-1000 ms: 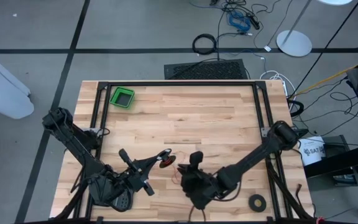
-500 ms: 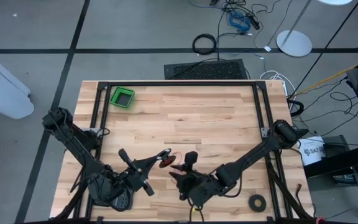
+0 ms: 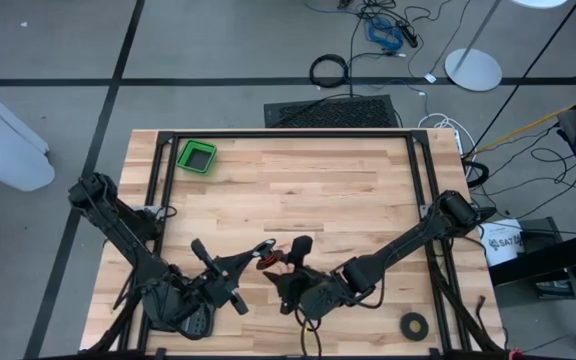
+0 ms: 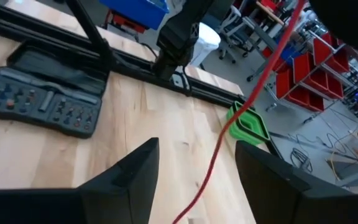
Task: Coil cords
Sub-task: Uncoil the red wire from the spool
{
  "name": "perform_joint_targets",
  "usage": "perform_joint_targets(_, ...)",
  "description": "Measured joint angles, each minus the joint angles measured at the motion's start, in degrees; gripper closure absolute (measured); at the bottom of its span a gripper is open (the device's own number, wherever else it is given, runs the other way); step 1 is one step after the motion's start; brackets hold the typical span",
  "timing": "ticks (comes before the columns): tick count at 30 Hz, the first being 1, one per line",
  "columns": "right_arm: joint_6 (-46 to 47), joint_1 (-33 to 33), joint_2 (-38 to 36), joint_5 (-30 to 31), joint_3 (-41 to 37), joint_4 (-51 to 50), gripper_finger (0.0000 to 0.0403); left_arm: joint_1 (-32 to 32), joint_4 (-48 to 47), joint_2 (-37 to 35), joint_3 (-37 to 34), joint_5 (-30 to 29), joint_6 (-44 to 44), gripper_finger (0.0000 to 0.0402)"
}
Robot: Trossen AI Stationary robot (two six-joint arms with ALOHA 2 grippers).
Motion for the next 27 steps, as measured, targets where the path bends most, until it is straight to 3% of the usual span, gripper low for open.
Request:
perform_joint_targets(14, -6.15, -0.33, 0.0, -0.3, 0.0, 9.71, 0.0252, 0.02, 0.02, 0.0, 0.0, 0.0, -0.05, 0.0398)
perform_joint_targets(27, -7.46, 0.49, 0.0, 2.88, 0.0, 9.45, 0.0345, 0.02, 0.03, 0.0, 0.0, 0.0, -0.04, 0.0398)
